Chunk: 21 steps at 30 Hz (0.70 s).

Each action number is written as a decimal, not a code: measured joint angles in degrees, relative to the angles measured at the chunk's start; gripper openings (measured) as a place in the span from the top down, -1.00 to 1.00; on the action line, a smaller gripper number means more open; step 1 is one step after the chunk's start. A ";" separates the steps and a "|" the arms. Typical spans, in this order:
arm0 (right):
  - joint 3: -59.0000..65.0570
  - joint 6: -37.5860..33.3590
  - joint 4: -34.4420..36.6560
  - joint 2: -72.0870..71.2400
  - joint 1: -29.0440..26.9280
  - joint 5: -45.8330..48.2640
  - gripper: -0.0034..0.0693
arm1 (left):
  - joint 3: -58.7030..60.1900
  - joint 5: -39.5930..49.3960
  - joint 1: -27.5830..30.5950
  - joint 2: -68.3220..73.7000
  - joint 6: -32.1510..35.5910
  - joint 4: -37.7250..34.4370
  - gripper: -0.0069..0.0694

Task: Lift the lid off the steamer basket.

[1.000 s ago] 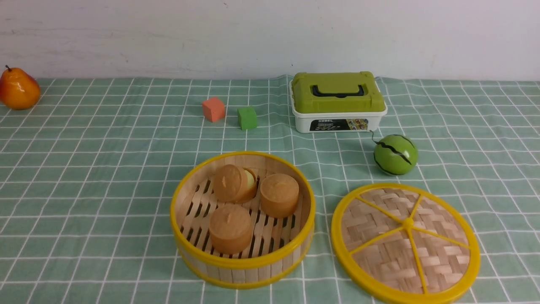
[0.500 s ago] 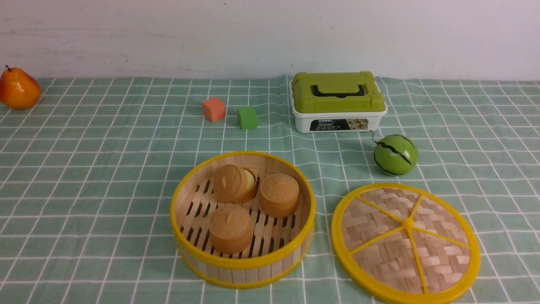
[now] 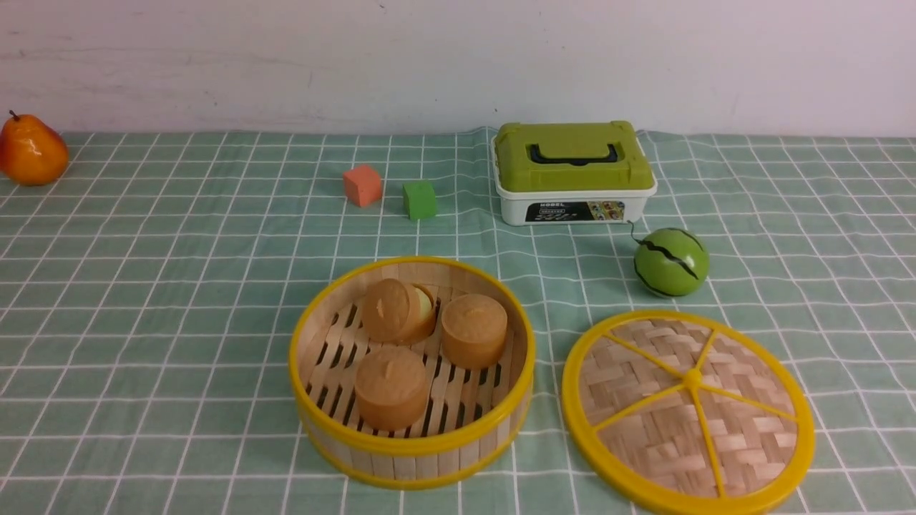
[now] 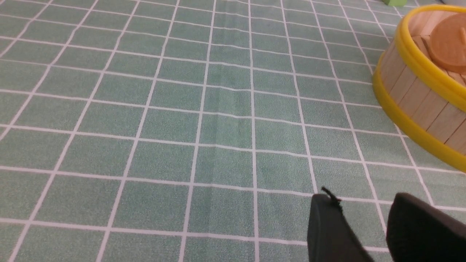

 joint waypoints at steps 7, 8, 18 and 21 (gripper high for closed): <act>-0.06 0.05 0.55 0.00 -0.11 0.29 0.96 | 0.00 0.00 0.00 0.00 0.00 0.00 0.19; -0.06 0.05 0.55 0.00 -0.11 0.29 0.96 | 0.00 0.00 0.00 0.00 0.00 0.00 0.19; -0.06 0.05 0.55 0.00 -0.11 0.29 0.93 | 0.00 0.00 0.00 0.00 0.00 0.00 0.19; -0.06 0.05 0.55 0.00 -0.11 0.29 0.92 | 0.00 0.00 0.00 0.00 0.00 0.00 0.19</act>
